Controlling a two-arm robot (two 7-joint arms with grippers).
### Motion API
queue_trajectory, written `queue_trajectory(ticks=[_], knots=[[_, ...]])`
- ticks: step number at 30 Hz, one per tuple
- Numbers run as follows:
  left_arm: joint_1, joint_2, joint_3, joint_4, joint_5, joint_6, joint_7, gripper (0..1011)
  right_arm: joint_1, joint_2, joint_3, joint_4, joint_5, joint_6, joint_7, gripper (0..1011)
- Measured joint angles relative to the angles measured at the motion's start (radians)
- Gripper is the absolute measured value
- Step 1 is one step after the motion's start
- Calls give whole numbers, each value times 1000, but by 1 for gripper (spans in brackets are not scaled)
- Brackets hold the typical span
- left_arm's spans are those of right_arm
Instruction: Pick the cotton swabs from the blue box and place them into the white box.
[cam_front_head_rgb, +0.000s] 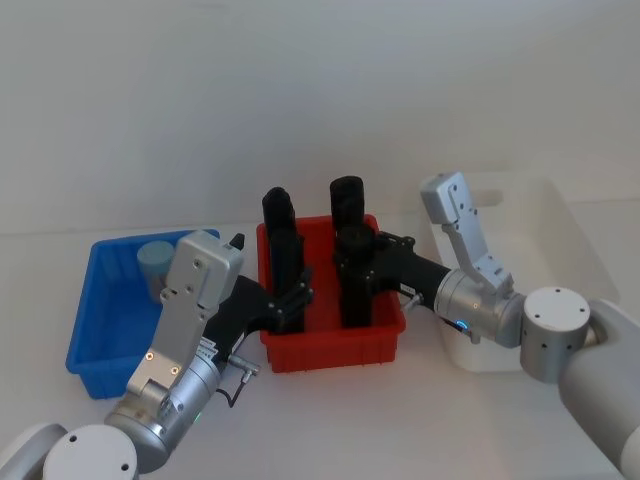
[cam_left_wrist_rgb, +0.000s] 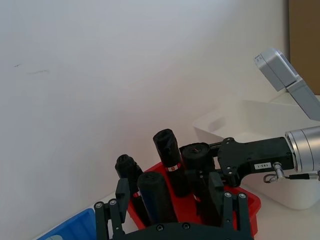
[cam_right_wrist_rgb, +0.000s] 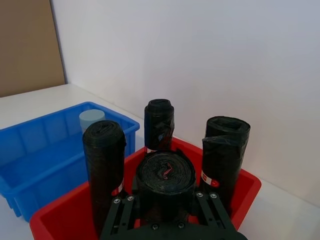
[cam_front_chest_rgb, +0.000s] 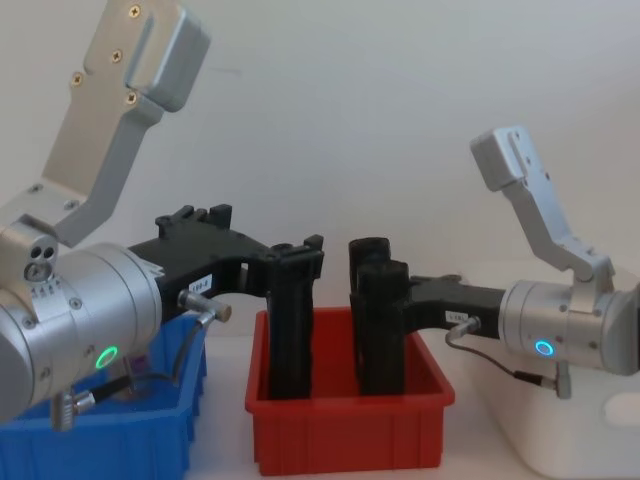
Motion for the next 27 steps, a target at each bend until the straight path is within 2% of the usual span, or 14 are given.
queue_trajectory(ticks=[5,8,17,20,21,24,27], knots=[[0,0,0,0,0,0,0,1004,-7,3,4,-29,7,-1,2,483],[0,0,0,0,0,0,0,1004,-27,11,7,-78,12,6,1,477],[0,0,0,0,0,0,0,1003,-120,45,19,-306,34,60,-41,477],[0,0,0,0,0,0,0,1004,-164,61,25,-413,43,93,-77,477],[0,0,0,0,0,0,0,1004,-164,61,25,-413,43,93,-77,477],[0,0,0,0,0,0,0,1003,-207,79,31,-515,54,129,-123,477],[0,0,0,0,0,0,0,1004,-230,88,36,-569,61,153,-153,477]])
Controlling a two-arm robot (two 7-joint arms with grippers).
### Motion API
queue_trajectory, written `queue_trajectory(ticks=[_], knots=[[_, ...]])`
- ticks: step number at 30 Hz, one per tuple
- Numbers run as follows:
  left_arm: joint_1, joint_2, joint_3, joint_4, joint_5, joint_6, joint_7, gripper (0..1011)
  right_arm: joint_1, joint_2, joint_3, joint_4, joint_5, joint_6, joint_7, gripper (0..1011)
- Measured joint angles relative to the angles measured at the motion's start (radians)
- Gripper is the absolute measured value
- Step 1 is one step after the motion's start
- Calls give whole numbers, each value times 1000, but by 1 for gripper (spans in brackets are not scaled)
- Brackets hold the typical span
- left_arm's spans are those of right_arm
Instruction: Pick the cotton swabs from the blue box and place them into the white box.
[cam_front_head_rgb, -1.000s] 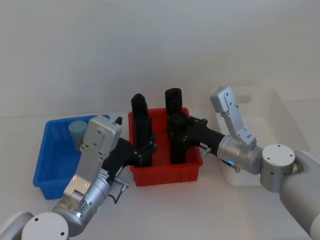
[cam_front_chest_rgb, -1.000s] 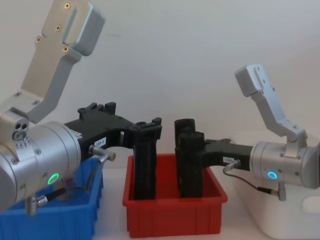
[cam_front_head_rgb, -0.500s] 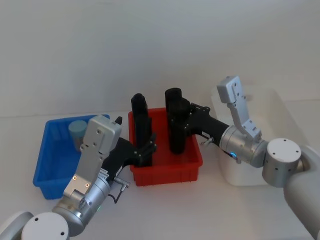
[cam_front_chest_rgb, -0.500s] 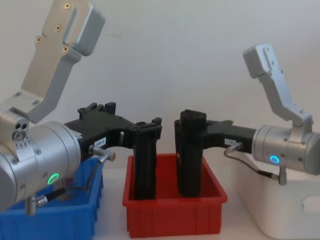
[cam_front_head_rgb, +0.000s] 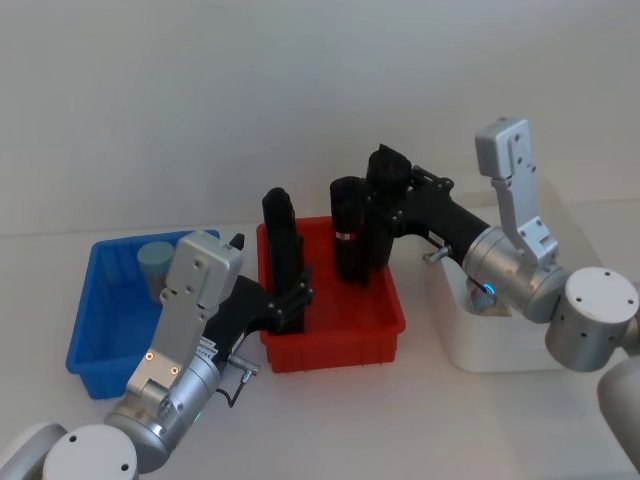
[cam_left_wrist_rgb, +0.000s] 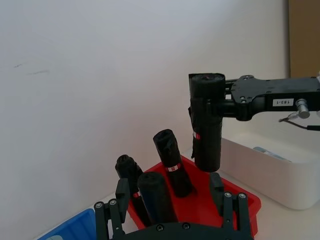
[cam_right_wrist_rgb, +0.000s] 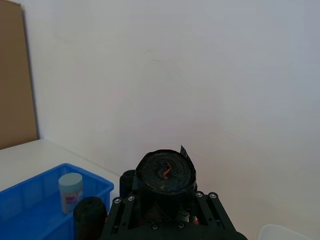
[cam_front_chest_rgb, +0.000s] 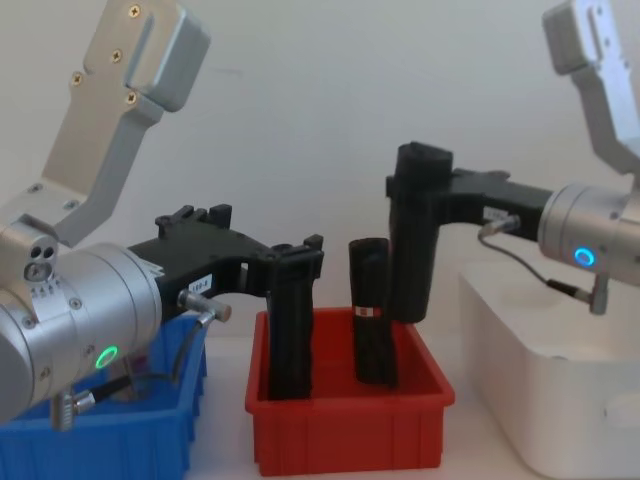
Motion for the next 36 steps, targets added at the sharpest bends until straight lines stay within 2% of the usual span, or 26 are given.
queue_trajectory(ticks=[6,13,22,29,32,36], knots=[[0,0,0,0,0,0,0,1004,-67,33,21,-151,22,65,-88,477],[0,0,0,0,0,0,0,1004,-128,70,47,-267,45,132,-172,477],[0,0,0,0,0,0,0,1003,-209,117,79,-382,77,209,-256,477],[0,0,0,0,0,0,0,1004,-251,139,94,-425,99,240,-281,477],[0,0,0,0,0,0,0,1004,-266,147,99,-436,108,249,-286,529],[0,0,0,0,0,0,0,1004,-283,154,103,-446,119,258,-288,681]])
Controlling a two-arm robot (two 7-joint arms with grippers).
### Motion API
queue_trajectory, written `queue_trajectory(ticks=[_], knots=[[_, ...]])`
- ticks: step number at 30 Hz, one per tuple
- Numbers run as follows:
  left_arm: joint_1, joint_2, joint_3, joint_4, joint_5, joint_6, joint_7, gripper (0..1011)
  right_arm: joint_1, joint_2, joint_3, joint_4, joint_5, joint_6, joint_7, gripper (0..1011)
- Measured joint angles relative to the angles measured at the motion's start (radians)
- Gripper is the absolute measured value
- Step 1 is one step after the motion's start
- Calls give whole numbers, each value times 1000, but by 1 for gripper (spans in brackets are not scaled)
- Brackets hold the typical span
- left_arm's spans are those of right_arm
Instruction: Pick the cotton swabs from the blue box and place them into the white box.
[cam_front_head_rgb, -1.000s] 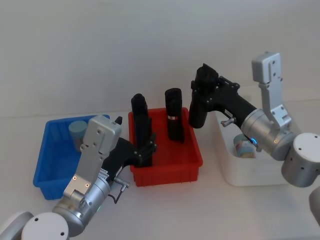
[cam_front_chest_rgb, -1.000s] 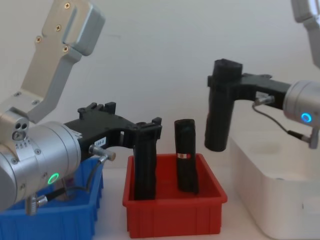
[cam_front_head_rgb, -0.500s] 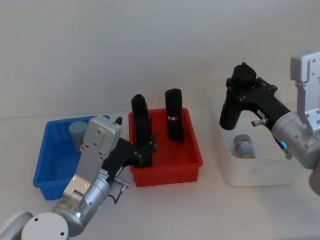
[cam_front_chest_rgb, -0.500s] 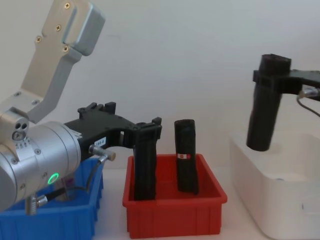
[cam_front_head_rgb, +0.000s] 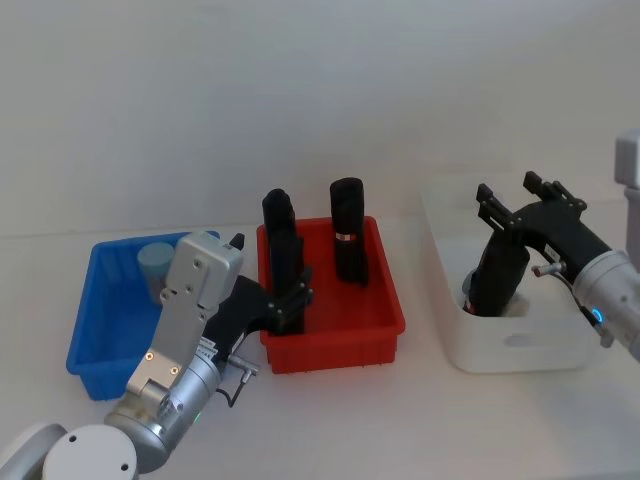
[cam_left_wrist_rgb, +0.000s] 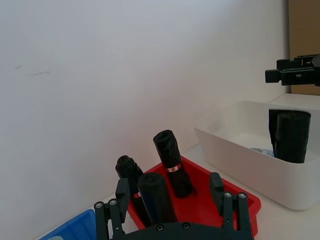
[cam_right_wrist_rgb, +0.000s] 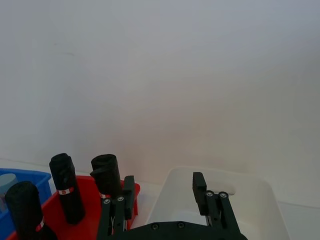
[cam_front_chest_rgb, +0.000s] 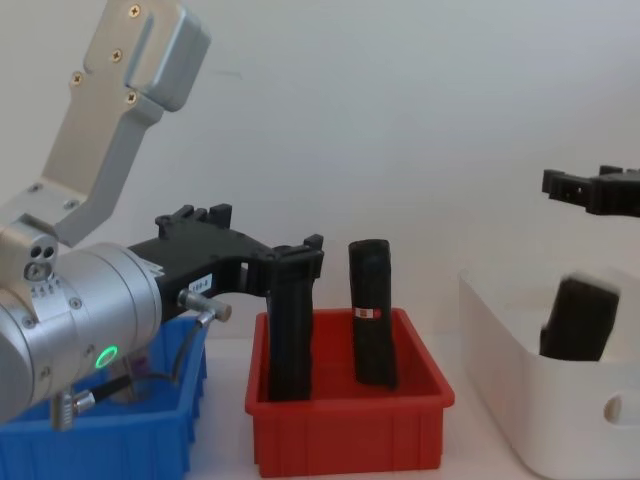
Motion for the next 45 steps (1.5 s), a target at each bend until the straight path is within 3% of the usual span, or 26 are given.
queue_trajectory(ticks=[12,45], knots=[[0,0,0,0,0,0,0,1004,-21,7,3,-9,10,1,0,997],[0,0,0,0,0,0,0,1004,-33,11,4,-16,10,-11,1,1002]])
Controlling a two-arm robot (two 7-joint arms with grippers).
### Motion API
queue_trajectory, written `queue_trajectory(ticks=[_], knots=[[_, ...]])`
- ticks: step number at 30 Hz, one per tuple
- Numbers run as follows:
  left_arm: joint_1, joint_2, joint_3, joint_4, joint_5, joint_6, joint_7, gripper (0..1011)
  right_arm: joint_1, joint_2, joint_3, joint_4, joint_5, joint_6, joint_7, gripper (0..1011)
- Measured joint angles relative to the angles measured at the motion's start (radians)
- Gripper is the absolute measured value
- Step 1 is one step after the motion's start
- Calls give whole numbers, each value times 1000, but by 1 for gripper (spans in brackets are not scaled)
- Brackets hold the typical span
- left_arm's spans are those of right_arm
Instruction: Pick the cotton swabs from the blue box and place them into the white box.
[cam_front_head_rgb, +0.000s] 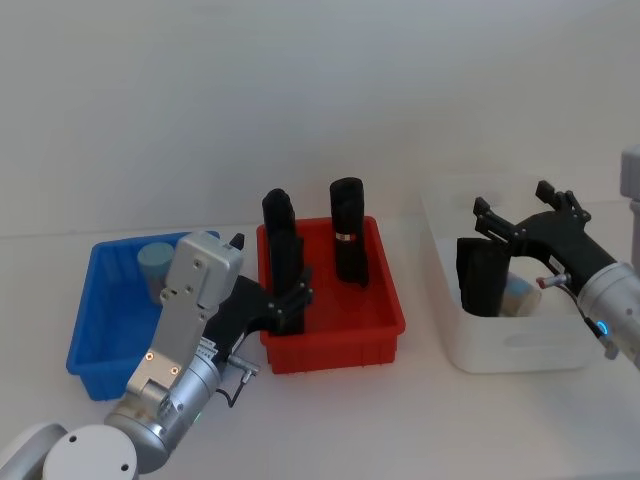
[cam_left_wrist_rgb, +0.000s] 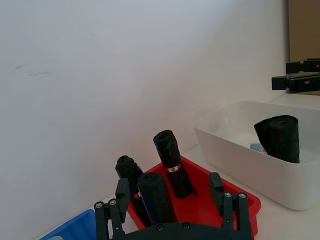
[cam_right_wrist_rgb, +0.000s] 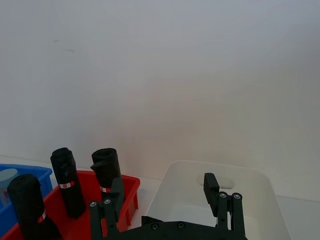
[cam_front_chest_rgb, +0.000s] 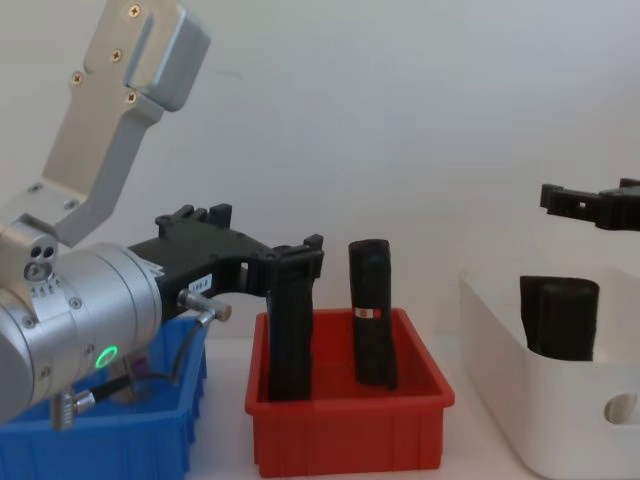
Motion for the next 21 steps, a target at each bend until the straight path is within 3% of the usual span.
queue_trajectory(ticks=[21], knots=[[0,0,0,0,0,0,0,1004,-1,0,0,0,0,-1,0,1002]])
